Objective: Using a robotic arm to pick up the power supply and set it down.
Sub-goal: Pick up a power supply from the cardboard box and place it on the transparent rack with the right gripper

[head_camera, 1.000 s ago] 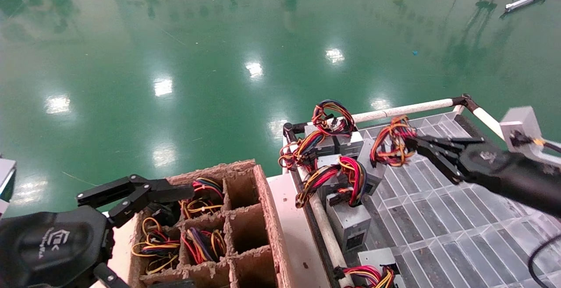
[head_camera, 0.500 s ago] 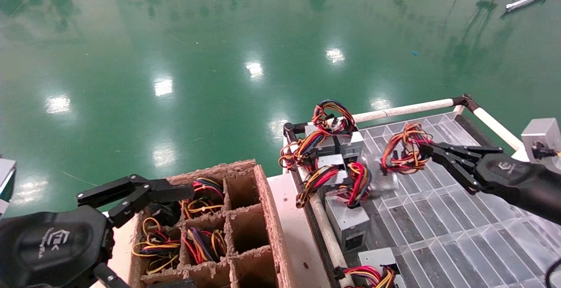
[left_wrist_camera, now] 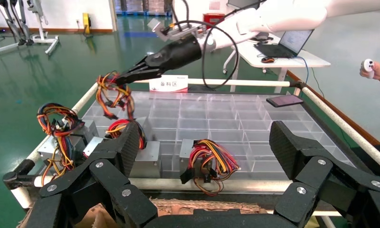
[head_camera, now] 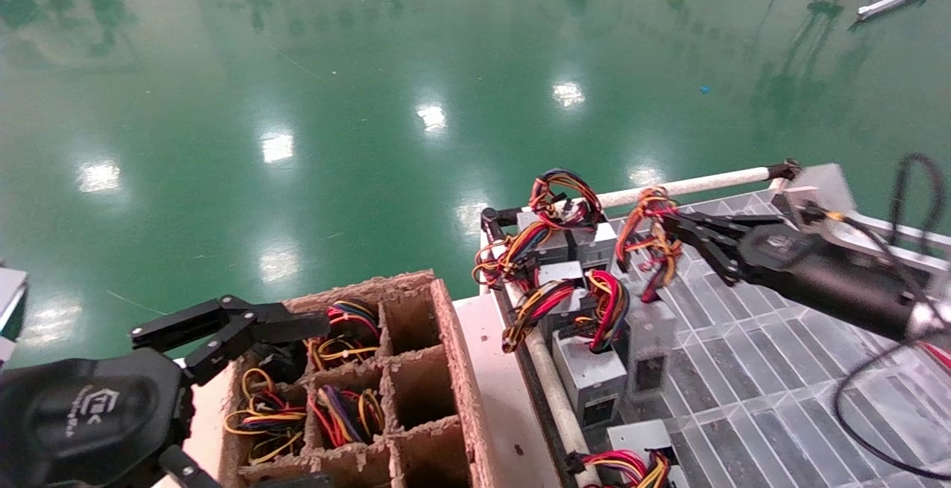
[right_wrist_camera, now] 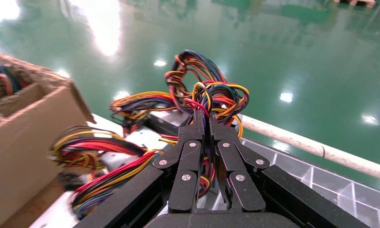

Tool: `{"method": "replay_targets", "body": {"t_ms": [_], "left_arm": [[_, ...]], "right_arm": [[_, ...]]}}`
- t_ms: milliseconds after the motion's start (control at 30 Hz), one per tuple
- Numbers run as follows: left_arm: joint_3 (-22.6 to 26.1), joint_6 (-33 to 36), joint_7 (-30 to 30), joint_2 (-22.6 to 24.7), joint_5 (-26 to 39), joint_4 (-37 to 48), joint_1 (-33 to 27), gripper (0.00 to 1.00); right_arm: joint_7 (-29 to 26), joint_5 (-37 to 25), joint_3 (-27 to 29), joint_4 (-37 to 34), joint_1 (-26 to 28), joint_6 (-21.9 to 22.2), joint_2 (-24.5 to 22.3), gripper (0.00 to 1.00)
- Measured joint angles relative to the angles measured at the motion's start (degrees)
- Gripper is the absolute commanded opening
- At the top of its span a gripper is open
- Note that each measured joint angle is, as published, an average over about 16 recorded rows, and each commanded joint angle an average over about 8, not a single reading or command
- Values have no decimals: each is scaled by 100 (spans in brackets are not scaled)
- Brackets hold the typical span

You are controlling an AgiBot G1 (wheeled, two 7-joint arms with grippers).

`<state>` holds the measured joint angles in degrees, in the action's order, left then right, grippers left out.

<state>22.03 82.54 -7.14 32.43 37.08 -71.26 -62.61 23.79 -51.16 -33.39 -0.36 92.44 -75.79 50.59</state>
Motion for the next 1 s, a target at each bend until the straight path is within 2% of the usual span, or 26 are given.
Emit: {"method": "replay_targets", "body": {"t_ms": [200, 367, 1000], "left_arm": [[0, 0, 0, 0, 0, 0, 0, 100], [0, 0, 0, 0, 0, 0, 0, 100], [0, 0, 0, 0, 0, 0, 0, 100]], "right_arm": [[-32, -77, -54, 12, 110, 399, 255, 0], [-93, -101, -70, 6, 145, 541, 367, 0], [-324, -178, -124, 18, 220, 411, 255, 0]]}}
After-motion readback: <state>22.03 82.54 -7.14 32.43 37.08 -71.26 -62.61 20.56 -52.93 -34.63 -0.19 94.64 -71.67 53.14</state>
